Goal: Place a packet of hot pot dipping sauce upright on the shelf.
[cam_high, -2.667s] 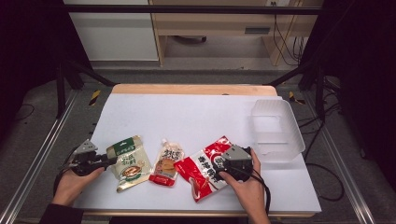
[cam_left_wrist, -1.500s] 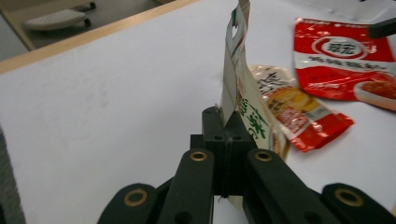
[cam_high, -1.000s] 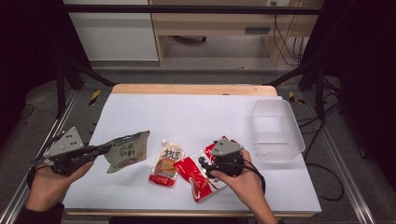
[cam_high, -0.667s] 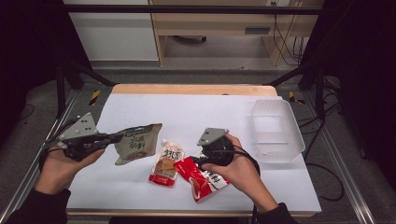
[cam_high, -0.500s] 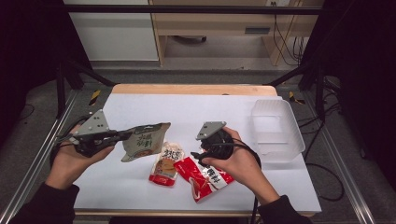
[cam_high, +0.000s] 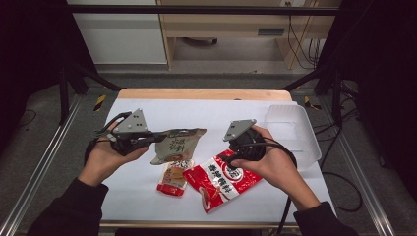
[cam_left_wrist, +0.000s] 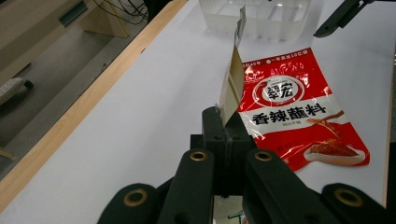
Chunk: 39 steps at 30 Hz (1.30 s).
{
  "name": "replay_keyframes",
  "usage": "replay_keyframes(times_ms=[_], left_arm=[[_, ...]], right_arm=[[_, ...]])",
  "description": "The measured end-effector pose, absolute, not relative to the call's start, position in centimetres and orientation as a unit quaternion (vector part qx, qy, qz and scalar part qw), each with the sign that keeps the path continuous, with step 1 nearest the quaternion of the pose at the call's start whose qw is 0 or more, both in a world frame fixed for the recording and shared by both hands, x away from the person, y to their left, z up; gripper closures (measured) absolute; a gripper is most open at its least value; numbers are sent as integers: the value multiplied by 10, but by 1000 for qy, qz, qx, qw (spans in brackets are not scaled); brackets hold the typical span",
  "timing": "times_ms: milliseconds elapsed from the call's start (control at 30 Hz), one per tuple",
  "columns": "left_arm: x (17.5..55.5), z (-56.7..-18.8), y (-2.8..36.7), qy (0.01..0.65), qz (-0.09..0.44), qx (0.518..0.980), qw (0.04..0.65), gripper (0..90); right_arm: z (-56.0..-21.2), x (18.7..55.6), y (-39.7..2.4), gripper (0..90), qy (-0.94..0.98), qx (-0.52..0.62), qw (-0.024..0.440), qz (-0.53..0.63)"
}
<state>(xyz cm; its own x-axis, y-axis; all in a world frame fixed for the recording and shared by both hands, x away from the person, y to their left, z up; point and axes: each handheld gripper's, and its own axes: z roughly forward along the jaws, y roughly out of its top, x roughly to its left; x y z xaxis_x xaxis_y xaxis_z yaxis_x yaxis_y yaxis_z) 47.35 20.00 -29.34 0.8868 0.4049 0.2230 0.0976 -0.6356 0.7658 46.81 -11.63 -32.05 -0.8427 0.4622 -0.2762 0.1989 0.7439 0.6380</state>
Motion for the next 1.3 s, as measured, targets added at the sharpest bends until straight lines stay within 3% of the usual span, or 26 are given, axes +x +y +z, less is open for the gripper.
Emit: replay_keyframes(times_ms=[233, 400, 600, 833, 1000, 1133, 1167, 1233, 1267, 1300], left_arm=[[483, -293, 181, 129, 174, 888, 405, 900], [484, -295, 167, 122, 165, 891, 405, 900], [482, -293, 157, 112, 164, 891, 408, 900], [477, -293, 147, 97, 160, 895, 404, 900], [476, -297, 141, 92, 156, 898, 402, 900], [474, -299, 138, 91, 152, 895, 409, 900], [473, -300, 138, 91, 152, 894, 411, 900], [473, -300, 138, 91, 150, 894, 412, 900], [472, -301, 138, 92, 150, 893, 414, 900], [472, -301, 138, 92, 149, 893, 415, 900]], right_arm=[[-312, 472, -129, 232, 914, 172, 216, 299], [-303, 475, -129, 160, 915, 154, 233, 290], [-291, 480, -124, 207, 918, 139, 245, 280], [-293, 485, -114, 254, 926, 122, 226, 277], [-295, 486, -101, 384, 933, 108, 206, 275], [-300, 487, -92, 558, 942, 84, 189, 265], [-302, 486, -89, 661, 944, 78, 186, 260], [-304, 486, -87, 746, 947, 75, 181, 253], [-304, 486, -87, 746, 947, 75, 181, 253], [-306, 486, -87, 818, 949, 76, 179, 249]])
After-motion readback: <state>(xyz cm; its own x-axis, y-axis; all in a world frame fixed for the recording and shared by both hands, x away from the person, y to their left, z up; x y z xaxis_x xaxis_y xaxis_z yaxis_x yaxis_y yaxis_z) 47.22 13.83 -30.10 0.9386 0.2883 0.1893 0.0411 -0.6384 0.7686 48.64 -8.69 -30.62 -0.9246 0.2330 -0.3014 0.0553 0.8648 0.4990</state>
